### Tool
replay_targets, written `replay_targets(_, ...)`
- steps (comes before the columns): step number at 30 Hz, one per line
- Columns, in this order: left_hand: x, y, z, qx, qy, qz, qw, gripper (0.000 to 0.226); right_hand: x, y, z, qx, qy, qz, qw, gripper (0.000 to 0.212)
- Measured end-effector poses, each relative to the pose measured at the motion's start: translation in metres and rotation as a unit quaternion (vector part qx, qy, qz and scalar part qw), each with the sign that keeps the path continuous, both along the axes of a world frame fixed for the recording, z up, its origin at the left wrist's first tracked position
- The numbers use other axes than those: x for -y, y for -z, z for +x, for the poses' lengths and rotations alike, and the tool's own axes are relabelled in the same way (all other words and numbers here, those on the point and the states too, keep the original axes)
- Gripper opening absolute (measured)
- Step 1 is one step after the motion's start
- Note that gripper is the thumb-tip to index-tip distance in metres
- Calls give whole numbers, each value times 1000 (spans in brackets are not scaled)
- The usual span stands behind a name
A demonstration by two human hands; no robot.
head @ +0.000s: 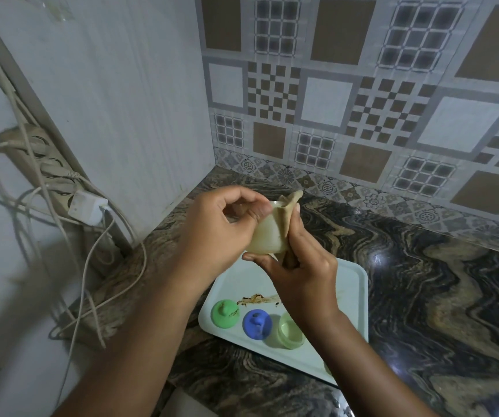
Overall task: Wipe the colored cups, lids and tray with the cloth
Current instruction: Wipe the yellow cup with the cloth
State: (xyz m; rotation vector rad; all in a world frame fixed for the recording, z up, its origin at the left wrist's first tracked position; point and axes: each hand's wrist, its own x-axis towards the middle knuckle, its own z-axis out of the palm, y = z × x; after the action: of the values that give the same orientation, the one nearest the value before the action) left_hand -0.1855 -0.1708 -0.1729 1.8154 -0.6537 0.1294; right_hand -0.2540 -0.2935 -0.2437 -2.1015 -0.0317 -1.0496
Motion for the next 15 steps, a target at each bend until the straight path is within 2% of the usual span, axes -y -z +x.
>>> replay_targets(2, -3, -3, -2, -40, 11, -23, 999, 21, 5, -1, -3, 1, -11, 31, 999, 91)
replay_targets(4, -10, -4, 5, -86, 37, -31, 995, 31, 9, -1, -5, -4, -17, 72, 997, 83)
replay_targets(6, -15, -3, 12, -116, 67, -29, 991, 26, 12, -3, -5, -10, -27, 106, 994, 78)
replay_targets(10, -12, -5, 13, -185, 73, -94, 976, 19, 16, -6, -2, -10, -59, 128, 990, 76)
replay_targets(12, -11, -9, 12, -159, 67, -77, 982, 14, 15, -7, 0, -7, -51, 107, 993, 74)
replay_targets(15, -9, -9, 8, -60, 26, 3, 998, 16, 8, -5, 2, 11, -5, 18, 1000, 84)
